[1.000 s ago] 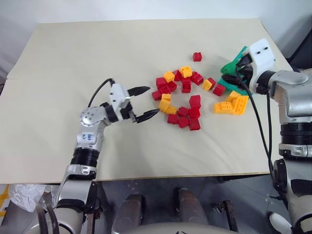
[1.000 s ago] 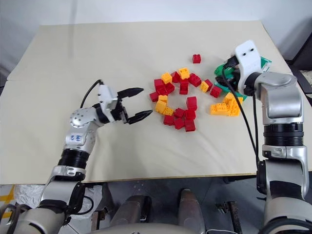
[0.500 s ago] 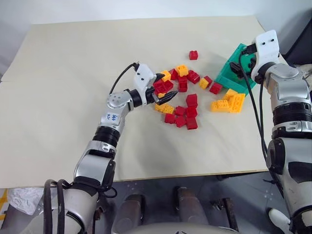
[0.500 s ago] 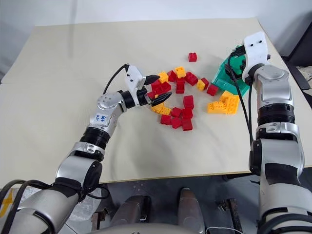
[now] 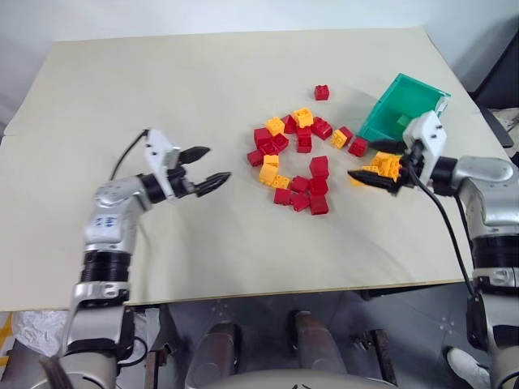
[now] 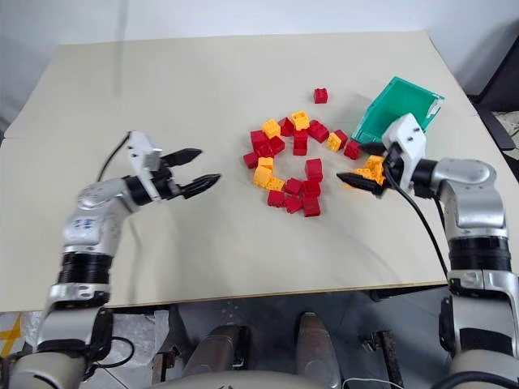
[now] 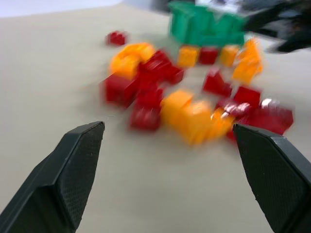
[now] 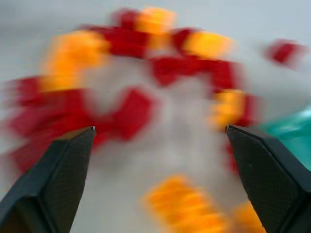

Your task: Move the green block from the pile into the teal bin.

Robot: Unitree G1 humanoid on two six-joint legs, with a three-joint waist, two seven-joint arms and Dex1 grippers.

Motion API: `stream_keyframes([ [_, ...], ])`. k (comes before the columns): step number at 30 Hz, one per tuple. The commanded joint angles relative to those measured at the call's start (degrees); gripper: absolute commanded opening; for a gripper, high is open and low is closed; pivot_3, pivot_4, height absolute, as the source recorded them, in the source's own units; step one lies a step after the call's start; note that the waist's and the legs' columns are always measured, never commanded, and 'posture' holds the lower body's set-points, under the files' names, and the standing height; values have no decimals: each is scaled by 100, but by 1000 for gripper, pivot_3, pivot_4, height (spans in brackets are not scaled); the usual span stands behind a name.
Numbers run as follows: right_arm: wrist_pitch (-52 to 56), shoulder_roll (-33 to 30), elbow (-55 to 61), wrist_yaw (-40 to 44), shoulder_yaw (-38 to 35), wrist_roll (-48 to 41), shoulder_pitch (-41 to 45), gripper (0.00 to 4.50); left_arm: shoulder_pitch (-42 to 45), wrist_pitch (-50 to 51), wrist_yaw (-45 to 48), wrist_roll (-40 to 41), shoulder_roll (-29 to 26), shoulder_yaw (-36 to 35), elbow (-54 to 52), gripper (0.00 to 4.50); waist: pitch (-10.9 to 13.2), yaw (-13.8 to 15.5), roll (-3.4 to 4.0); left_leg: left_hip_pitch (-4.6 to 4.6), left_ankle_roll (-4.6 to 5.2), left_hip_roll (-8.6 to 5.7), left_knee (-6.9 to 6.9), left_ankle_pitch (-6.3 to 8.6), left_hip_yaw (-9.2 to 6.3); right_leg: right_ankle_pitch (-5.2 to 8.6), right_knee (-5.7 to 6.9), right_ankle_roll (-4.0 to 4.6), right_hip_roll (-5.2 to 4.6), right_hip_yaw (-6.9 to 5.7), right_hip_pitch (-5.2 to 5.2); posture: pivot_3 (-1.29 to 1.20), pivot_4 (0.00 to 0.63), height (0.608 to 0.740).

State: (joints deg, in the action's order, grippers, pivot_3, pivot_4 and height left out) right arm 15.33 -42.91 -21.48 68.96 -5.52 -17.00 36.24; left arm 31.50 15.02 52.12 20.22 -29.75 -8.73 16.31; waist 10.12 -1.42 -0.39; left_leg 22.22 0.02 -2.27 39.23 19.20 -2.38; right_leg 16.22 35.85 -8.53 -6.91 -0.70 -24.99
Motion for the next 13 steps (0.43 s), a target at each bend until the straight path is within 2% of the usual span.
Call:
stream_keyframes([
  [1,-550,-296,-52,843,-196,-292,-224,4480,-535,-44,192,322,-369,-499,-508,4500,0,10,0,-6,0,-1,1,0,-2,-1,-1,0,-2,0,8,0,150,740],
  [3,-952,-417,-453,1330,-155,-283,-364,4480,-1040,-202,247,413,-632,-911,-629,4500,0,2,0,-17,0,3,-1,1,-6,-1,-8,0,-2,-4,25,0,150,740],
  [6,-1549,-486,-974,1488,-67,-96,-263,4480,-1625,-148,321,647,-933,-1380,-777,4500,3,-25,4,-23,-1,6,-9,2,-4,0,-16,2,-1,-4,28,0,150,740],
  [11,-1600,-239,-1008,1278,-259,-334,-190,4480,-2135,19,209,981,-980,-1784,-1199,4500,3,-2,6,-31,-2,2,-5,0,-6,-2,-24,6,-20,-7,34,0,150,740],
  [13,-1639,-157,-883,1095,-329,-370,-310,4480,-2271,4,59,872,-1003,-1776,-1300,4500,3,15,6,-46,-2,-3,-7,0,-10,-3,-25,6,-30,-13,49,0,150,740],
])
